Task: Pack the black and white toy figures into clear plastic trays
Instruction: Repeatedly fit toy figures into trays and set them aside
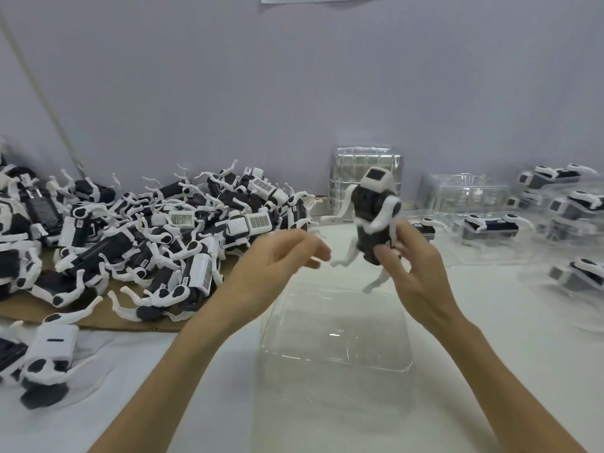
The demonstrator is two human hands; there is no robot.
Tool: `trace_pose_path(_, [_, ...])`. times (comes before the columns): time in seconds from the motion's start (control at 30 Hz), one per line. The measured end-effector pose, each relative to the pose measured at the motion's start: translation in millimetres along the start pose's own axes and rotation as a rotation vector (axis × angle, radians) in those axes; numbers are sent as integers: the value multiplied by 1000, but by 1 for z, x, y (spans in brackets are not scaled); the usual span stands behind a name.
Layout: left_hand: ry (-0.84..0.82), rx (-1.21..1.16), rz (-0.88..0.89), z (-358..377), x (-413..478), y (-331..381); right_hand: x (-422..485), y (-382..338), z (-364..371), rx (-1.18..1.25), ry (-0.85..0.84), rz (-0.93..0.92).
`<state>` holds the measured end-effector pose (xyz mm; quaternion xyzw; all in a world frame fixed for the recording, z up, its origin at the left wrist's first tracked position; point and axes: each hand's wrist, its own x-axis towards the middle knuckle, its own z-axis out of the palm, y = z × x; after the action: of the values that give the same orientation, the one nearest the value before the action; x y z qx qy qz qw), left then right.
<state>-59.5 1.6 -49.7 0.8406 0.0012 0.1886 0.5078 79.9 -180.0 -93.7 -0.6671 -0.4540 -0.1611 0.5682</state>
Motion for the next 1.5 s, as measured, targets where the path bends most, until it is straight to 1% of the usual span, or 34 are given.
trace_pose_path(0.03, [-25,109,22,-4,-6,-10,1,-1,1,81,17,40])
trace_pose_path(0.07, [-65,205,8,-6,-14,-22,2,-2,0,144,31,78])
trace_pose_path(0.13, [-129,301,-70,-7,-30,-47,3,-5,-2,231,32,121])
trace_pose_path(0.2, [-101,229,-99,-1,-45,-65,4,-5,-3,296,10,211])
trace_pose_path(0.27, [7,92,-103,4,-54,-75,4,-7,-3,319,-13,288])
trace_pose_path(0.3, [71,66,-100,5,-56,-79,3,-8,-2,318,-38,281])
trace_pose_path(0.4, [186,73,-109,1,-58,-87,-1,-12,7,261,-159,212])
trace_pose_path(0.5, [225,27,-143,-1,-60,-91,-10,-13,22,158,-250,205])
trace_pose_path(0.6, [242,0,-133,2,-61,-90,-17,-12,32,21,-346,137])
trace_pose_path(0.73, [249,12,-126,4,-61,-88,-15,-11,29,43,-430,222])
trace_pose_path(0.83, [251,9,-105,5,-60,-90,-13,-12,29,-37,-480,254])
trace_pose_path(0.93, [246,9,-124,7,-58,-92,-11,-12,28,-84,-536,273])
trace_pose_path(1.03, [207,119,-124,9,-56,-91,-11,-10,29,-212,-634,289])
trace_pose_path(1.1, [208,129,-125,10,-57,-91,-13,-8,31,-223,-603,273])
trace_pose_path(1.2, [246,96,-136,12,-58,-91,-15,-2,31,-240,-407,234])
trace_pose_path(1.23, [274,87,-156,13,-59,-92,-14,1,29,-246,-359,277])
trace_pose_path(1.27, [309,72,-197,13,-59,-93,-13,4,26,-232,-326,367])
trace_pose_path(1.33, [372,24,-304,12,-61,-92,-10,11,17,-178,-318,598])
trace_pose_path(1.4, [391,49,-339,12,-60,-93,-9,20,9,-206,-414,758])
trace_pose_path(1.43, [397,77,-320,13,-60,-93,-10,25,6,-219,-475,800])
trace_pose_path(1.5, [400,58,-277,12,-60,-91,-11,28,6,-157,-566,825])
